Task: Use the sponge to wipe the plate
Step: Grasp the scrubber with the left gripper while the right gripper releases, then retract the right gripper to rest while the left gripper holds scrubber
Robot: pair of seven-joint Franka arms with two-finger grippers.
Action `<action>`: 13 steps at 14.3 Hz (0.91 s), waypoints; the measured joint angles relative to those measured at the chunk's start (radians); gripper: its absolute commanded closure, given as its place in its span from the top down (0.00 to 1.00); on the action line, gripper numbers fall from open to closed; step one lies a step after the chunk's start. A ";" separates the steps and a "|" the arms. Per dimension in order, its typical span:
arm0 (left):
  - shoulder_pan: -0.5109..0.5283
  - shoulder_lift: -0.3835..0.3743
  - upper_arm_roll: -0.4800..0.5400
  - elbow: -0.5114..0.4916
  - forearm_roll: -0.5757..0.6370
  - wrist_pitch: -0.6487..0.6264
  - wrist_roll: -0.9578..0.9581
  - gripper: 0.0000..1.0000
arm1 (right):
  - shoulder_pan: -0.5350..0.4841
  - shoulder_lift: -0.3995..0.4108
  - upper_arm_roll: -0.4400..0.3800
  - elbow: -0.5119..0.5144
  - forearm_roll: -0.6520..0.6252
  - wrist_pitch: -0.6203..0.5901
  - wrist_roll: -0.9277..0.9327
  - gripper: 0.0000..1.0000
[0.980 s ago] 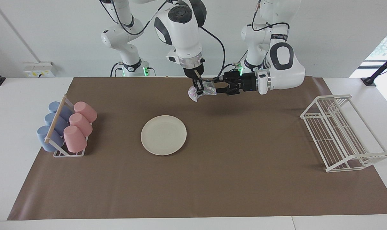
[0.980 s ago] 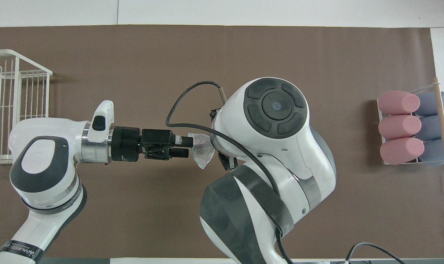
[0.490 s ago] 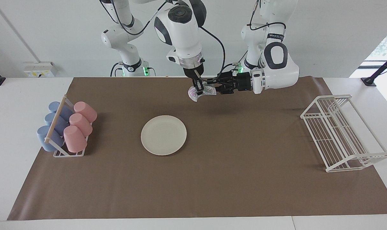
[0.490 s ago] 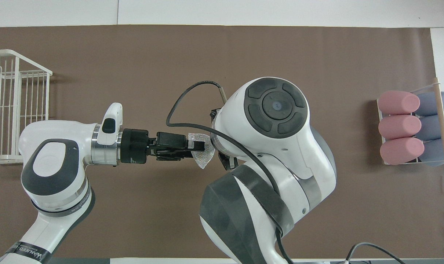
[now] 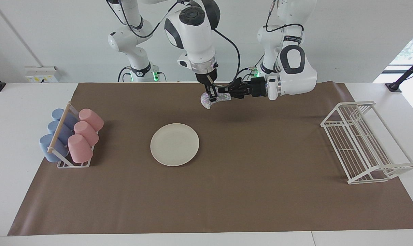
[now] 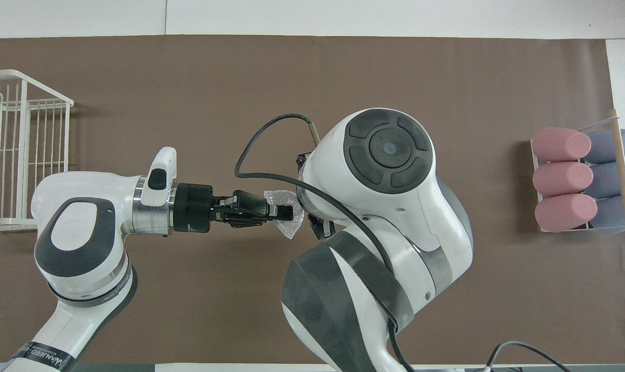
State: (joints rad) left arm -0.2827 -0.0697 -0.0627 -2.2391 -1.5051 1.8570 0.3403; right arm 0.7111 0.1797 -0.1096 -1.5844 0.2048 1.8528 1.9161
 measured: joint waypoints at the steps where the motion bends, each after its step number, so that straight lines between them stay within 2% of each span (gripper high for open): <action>1: 0.000 0.000 0.000 0.000 0.000 0.001 0.000 0.00 | 0.000 0.000 0.000 0.000 0.000 0.001 0.000 1.00; 5: 0.000 -0.003 0.004 -0.004 0.000 0.001 0.000 0.00 | 0.001 0.000 0.000 -0.002 -0.003 0.026 -0.010 1.00; 7: 0.000 -0.003 0.004 -0.006 0.000 0.002 0.000 0.00 | -0.002 -0.002 -0.002 -0.002 -0.008 0.030 -0.095 1.00; 10: 0.000 -0.003 0.008 -0.014 0.000 0.010 0.000 0.00 | -0.056 -0.026 -0.006 -0.022 -0.013 0.030 -0.367 1.00; 13: 0.008 -0.003 0.017 -0.021 0.020 0.027 -0.001 0.00 | -0.167 -0.082 -0.010 -0.069 -0.014 0.029 -0.721 1.00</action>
State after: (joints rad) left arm -0.2743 -0.0731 -0.0458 -2.2601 -1.4852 1.8839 0.3389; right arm 0.5441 0.0978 -0.1192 -1.6534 0.1904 1.8818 1.1949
